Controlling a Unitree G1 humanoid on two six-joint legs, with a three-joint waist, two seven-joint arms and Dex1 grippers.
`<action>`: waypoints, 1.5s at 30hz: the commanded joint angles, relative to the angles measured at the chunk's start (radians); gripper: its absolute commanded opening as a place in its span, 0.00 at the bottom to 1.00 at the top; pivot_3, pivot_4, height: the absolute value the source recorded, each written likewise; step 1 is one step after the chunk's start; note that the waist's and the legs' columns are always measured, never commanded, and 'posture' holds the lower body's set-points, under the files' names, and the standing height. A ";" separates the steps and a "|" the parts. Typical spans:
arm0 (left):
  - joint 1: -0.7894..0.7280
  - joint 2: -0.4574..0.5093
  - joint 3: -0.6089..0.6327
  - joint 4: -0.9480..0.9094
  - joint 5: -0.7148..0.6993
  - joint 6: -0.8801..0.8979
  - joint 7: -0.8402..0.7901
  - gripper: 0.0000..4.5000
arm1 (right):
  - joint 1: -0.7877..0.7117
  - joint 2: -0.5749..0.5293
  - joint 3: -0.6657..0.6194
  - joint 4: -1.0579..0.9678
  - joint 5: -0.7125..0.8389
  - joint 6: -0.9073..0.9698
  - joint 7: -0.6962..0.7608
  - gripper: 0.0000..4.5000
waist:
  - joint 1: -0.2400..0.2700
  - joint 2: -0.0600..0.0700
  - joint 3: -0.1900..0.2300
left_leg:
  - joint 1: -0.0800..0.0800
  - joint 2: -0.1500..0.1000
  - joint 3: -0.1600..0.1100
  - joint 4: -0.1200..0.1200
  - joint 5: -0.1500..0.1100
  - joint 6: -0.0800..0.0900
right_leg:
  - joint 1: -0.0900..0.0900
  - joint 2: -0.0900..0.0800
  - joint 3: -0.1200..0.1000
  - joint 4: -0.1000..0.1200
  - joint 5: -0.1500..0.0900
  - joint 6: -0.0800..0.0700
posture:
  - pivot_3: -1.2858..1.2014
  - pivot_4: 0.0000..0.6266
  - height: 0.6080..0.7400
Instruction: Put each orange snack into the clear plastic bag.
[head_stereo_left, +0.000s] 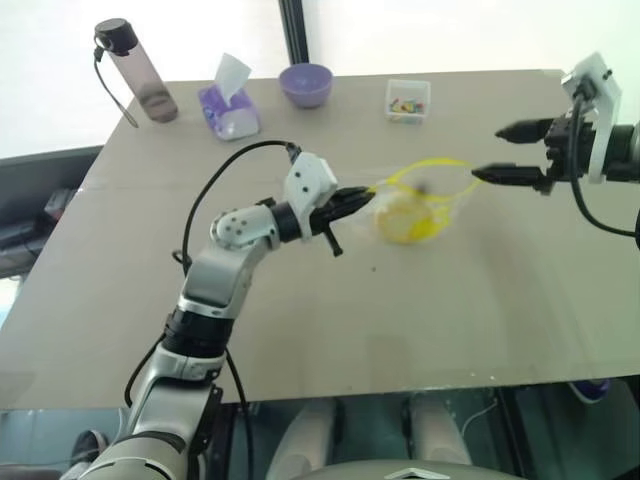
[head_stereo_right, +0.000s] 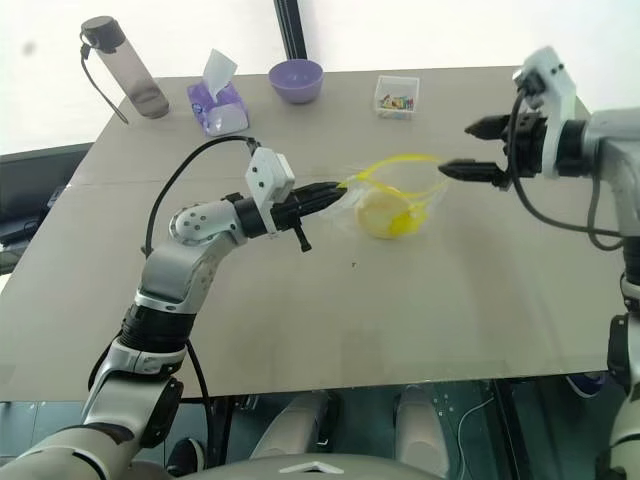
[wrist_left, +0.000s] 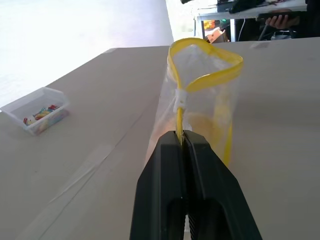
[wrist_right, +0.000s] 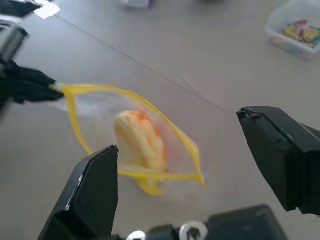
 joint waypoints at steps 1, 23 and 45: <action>-0.003 -0.004 0.005 -0.056 0.003 -0.028 0.006 0.00 | -0.019 0.043 0.001 -0.126 0.040 -0.049 0.013 0.99 | 0.000 0.000 0.000 | 0.000 0.000 0.000 0.000 0.000 0.000 | 0.000 0.000 0.000 0.000 0.000 0.000 | 0.52 0.24 1.00; 0.006 0.008 -0.013 -0.064 0.046 -0.088 -0.003 0.00 | 0.033 0.245 0.235 -0.006 -0.286 -0.743 0.072 0.45 | -0.003 -0.001 0.000 | 0.000 0.000 -0.001 0.001 0.000 0.000 | 0.000 0.000 0.000 0.001 0.000 0.000 | 0.52 0.24 1.00; -0.007 0.018 -0.038 -0.011 0.096 -0.173 -0.031 0.00 | 0.044 0.263 0.241 0.011 -0.325 -0.781 0.087 0.16 | -0.004 -0.001 0.000 | 0.000 0.000 0.000 0.001 0.000 0.000 | 0.000 0.000 0.000 0.001 0.000 0.000 | 0.52 0.24 1.00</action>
